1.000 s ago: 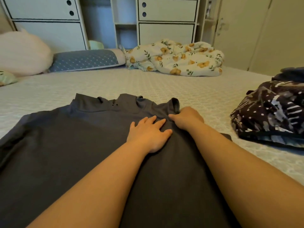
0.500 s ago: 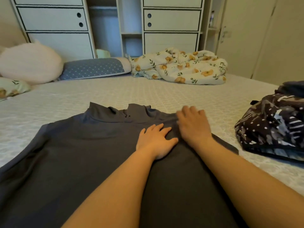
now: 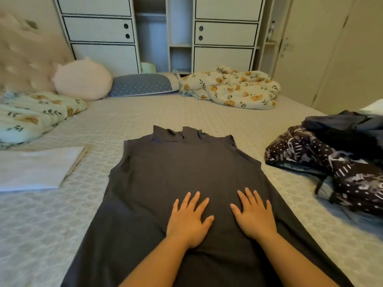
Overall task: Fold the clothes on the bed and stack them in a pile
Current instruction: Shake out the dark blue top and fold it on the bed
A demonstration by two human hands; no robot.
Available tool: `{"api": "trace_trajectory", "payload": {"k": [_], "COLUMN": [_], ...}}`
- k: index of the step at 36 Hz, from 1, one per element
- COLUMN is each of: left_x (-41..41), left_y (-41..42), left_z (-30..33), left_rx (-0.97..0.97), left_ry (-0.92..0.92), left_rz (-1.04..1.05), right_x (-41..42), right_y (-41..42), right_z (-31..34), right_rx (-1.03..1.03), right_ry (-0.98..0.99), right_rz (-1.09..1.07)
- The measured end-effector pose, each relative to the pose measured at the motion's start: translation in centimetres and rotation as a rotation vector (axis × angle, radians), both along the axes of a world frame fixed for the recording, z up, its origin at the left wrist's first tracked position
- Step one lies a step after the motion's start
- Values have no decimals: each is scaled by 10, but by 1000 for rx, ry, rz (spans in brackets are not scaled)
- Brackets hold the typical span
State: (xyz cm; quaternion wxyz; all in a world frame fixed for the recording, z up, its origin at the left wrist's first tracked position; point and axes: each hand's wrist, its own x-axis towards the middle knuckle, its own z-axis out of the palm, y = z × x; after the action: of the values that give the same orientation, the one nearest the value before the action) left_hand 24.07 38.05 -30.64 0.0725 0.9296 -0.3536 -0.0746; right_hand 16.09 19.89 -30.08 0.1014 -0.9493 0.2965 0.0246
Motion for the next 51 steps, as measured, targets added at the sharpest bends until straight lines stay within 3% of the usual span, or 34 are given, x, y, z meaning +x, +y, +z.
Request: {"api": "trace_trajectory", "payload": {"k": [16,20,24,28,34,37,39,42,45,51], "left_x": [-120,-135,-149,-152,-138,-132,-129,-126,-128,-134], "left_y": [177,220,247,254,260,267,276,298,318,322], "left_z": [-1,-3,7,27,48,52,54,49,42,34], "left_rx": [-8,-52,-307,-545,-881,-998,-968,-744,-559,-511], "left_ry": [-101,-156,-151,87,715,700,578,351,328,295], "left_rz": [105,357,699,807,890,928,955,965,920,853], "right_x": [-150,-164,-168,-163,-149,-146,-149,-153,-153,-154], "right_y": [132,149,166,195,220,217,216,215,219,239], "right_z": [7,4,5,9,21,30,32,31,31,28], "right_rx": [-1,-13,-29,59,265,303,297,258,239,104], "right_ry": [-26,-30,-49,-63,-29,-26,-14,20,27,37], "right_rz": [-45,-22,49,166,294,313,322,339,328,338]}}
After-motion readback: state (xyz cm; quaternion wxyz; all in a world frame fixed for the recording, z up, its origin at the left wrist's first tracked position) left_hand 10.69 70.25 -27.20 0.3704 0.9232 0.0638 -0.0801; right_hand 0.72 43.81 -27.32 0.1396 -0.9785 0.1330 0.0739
